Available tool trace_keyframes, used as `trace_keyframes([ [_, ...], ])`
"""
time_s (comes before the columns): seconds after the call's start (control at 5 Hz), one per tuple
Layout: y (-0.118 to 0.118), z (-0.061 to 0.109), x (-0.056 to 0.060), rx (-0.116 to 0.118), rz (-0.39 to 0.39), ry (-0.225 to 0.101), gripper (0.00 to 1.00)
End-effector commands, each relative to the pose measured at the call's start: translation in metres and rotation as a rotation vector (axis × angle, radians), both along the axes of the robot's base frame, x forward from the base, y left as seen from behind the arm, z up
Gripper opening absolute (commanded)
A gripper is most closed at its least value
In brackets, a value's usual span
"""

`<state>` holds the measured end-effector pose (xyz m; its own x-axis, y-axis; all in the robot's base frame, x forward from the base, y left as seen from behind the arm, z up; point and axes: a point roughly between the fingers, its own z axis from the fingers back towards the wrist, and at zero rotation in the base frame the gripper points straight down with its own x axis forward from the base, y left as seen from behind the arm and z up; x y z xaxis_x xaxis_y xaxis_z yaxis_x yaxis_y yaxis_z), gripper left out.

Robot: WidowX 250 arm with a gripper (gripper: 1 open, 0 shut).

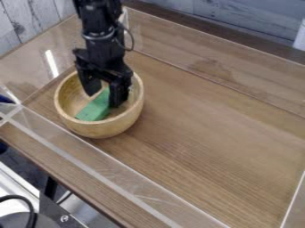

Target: Remove the green block from inside the brown bowl and put it on the table

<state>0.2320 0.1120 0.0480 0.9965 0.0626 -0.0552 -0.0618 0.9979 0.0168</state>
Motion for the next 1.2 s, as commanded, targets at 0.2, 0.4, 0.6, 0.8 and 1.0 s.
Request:
trace_keyframes([
  [0.2, 0.002, -0.002, 0.013, 0.005, 0.007, -0.036, 1.00],
  [0.4, 0.004, -0.011, 0.014, -0.015, 0.022, -0.027, 0.00],
  [0.6, -0.001, -0.010, 0.017, 0.003, 0.036, -0.039, 0.00],
  [0.8, -0.006, -0.008, 0.019, 0.021, 0.051, -0.053, 0.00],
  [1.0, -0.005, 0.005, 0.019, 0.002, 0.073, -0.038, 0.00],
])
